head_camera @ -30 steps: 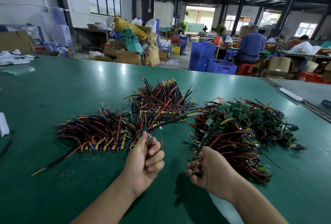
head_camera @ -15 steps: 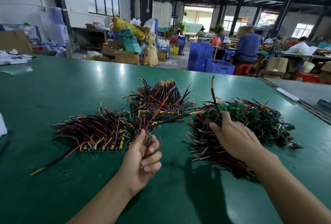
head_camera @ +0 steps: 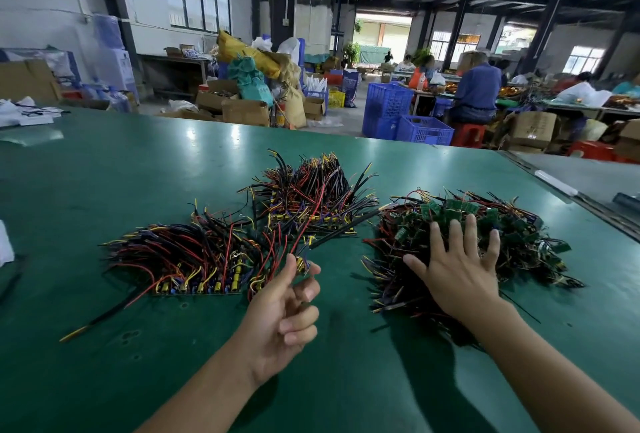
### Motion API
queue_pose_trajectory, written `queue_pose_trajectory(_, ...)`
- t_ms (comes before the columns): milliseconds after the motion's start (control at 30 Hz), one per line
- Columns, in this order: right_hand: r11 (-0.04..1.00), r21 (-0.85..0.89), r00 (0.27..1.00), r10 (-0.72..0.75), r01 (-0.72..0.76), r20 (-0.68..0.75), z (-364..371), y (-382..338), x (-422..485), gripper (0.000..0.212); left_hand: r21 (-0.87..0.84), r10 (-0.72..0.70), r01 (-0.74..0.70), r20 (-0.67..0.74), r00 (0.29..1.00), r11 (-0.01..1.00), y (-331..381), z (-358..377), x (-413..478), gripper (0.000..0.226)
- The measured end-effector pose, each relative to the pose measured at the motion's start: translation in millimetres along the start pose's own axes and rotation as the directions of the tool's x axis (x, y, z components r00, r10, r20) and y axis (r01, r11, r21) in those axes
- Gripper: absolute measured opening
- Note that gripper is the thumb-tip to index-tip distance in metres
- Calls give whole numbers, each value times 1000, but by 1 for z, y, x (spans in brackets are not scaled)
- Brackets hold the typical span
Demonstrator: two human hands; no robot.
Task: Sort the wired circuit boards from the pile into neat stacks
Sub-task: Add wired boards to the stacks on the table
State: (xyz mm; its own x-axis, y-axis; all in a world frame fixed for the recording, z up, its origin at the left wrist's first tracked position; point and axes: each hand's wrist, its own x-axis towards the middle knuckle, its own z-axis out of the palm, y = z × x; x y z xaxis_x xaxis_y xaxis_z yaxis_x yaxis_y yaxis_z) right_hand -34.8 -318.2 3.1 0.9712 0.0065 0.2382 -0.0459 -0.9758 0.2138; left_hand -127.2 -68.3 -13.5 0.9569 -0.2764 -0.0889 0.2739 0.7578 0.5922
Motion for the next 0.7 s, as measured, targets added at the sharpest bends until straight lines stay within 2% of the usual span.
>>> queue_pose_trajectory(67,986,158,973,-18,56,-229,-11,-16,-16,64,40,-1,1,-1,1000,999,-3,1,0,38)
queue_pose_trajectory(100,954,267,960,-63,138,-272,-15,-25,-23,63,60,2,-2,-5,1000,998,-4,1,0,38)
queue_pose_trajectory(133,885,407,961,-136,228,-241,-18,-35,-31,68,79,6,-5,-8,1000,997,-5,2,1,39)
queue_pose_trajectory(167,756,587,957,-246,288,-153,-22,-45,-39,74,97,13,-12,-15,1000,995,-6,3,1,39)
queue_pose_trajectory(200,571,787,931,-365,234,-12,-28,-56,-48,81,118,20,-17,-28,999,993,-6,3,1,40)
queue_pose_trajectory(233,368,924,875,-475,99,96,-36,-66,-56,86,148,28,-21,-47,999,989,-7,4,2,41)
queue_pose_trajectory(267,189,982,838,-532,-24,123,-39,-75,-62,85,187,37,-24,-66,997,982,-7,4,2,42)
queue_pose_trajectory(300,59,995,834,-543,-77,96,-40,-82,-66,76,230,47,-27,-82,996,973,-8,4,3,42)
queue_pose_trajectory(333,-16,998,851,-523,-52,36,-38,-89,-69,60,271,57,-29,-96,994,962,-10,4,3,42)
queue_pose_trajectory(367,-72,997,867,-497,-18,-20,-36,-95,-71,41,306,68,-32,-108,992,952,-11,3,3,41)
queue_pose_trajectory(433,-158,987,886,-459,-4,-70,-37,-102,-76,22,353,91,-44,-118,989,934,-14,2,3,42)
queue_pose_trajectory(500,-198,980,915,-397,-2,-78,-37,-108,-78,16,377,108,-63,-100,989,924,-18,2,4,41)
queue_pose_trajectory(600,-195,978,964,-238,73,-120,-36,-109,-77,11,388,102,-70,-61,993,919,-20,2,5,36)
queue_pose_trajectory(700,-217,974,976,-188,67,-109,-35,-110,-76,13,402,94,-64,-53,994,913,-21,3,4,34)
